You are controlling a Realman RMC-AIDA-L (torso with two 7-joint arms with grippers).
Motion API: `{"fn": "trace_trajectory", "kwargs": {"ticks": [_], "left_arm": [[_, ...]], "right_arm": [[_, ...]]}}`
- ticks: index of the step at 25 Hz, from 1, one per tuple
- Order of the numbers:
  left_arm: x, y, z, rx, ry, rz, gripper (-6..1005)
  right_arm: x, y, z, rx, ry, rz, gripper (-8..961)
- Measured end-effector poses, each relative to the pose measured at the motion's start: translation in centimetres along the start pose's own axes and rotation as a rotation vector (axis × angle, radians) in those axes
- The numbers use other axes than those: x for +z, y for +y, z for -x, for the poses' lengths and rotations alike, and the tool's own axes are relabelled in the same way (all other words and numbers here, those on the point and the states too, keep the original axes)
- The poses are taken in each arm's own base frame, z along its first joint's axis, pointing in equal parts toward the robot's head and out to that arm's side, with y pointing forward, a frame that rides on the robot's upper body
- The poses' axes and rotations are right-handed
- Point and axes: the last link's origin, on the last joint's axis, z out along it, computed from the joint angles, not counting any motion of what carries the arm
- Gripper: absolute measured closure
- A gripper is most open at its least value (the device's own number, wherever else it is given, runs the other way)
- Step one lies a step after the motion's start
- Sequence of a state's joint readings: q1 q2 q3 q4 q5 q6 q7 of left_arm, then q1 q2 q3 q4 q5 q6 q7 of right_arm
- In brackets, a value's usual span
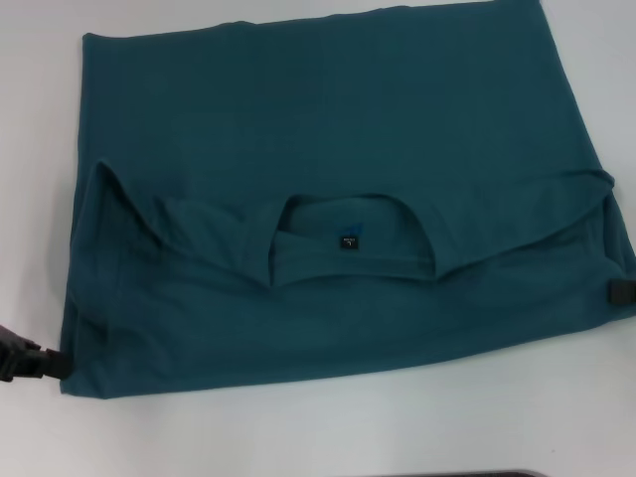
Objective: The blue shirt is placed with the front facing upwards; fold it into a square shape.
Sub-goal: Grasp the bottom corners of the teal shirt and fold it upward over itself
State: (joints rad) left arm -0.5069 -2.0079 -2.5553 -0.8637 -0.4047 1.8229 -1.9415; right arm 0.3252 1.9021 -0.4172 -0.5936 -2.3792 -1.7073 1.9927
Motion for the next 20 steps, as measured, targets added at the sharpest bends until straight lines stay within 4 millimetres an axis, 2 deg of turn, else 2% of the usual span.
{"fn": "trace_trajectory", "kwargs": {"ticks": [2, 7, 11, 16, 20], "left_arm": [[0.0, -0.1, 0.0, -0.002, 0.002, -0.004, 849], [0.1, -0.1, 0.1, -0.008, -0.004, -0.006, 962], [0.0, 0.5, 0.0, 0.000, -0.035, 0.022, 945], [-1.4, 0.9, -0.5, -0.023, -0.052, 0.018, 884], [-1.5, 1.1, -0.6, -0.039, -0.067, 0.026, 780]], "right_arm": [[0.0, 0.0, 0.0, 0.000, 0.000, 0.000, 922], [0.0, 0.0, 0.1, -0.001, 0.000, 0.001, 922], [0.0, 0.0, 0.1, -0.003, 0.000, 0.001, 922], [0.0, 0.1, 0.3, -0.006, -0.001, 0.000, 923], [0.0, 0.1, 0.3, -0.007, -0.001, 0.000, 922]]}}
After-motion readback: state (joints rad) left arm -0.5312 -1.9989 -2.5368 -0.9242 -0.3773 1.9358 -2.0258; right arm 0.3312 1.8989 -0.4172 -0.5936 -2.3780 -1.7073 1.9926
